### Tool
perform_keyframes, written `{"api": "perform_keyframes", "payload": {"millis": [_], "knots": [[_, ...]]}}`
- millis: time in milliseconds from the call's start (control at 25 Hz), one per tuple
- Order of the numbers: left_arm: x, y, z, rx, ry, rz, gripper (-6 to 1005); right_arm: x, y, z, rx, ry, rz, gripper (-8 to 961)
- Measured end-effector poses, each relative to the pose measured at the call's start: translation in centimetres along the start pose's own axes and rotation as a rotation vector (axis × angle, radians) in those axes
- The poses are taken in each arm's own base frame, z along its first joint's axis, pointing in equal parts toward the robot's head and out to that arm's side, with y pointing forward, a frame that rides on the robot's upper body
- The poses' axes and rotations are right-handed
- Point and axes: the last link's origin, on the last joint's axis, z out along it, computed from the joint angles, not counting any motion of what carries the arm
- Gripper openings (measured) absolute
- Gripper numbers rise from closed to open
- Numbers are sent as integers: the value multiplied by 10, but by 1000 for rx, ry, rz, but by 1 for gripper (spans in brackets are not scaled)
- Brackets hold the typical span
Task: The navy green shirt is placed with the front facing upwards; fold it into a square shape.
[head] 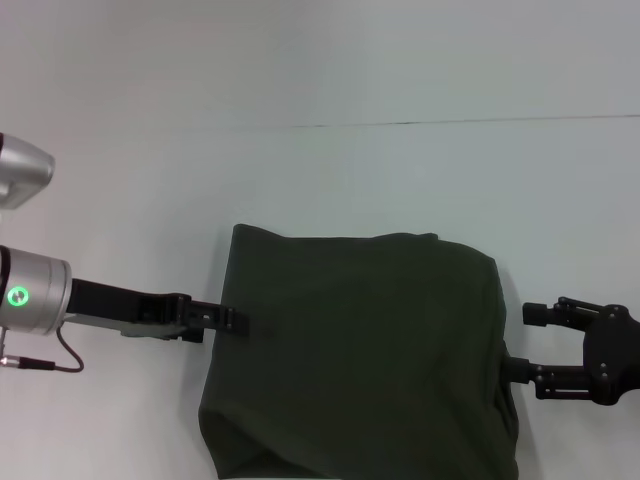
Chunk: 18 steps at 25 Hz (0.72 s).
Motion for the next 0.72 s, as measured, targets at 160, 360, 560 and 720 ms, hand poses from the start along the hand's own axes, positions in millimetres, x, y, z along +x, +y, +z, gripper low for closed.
{"api": "perform_keyframes", "payload": {"millis": [160,360,560,720], "knots": [[0,0,6,24,-25,-12,919,2,-2,-2,17,14,-18,926],[0,2,10,32,-45,-12,919,4,-2,-5,27,15,-42,925],[0,3,12,29,-46,-17,920,4,-3,-5,31,15,-44,924],[-1,7,19,15,-54,-19,919,3,-3,-5,30,18,-45,924]]}}
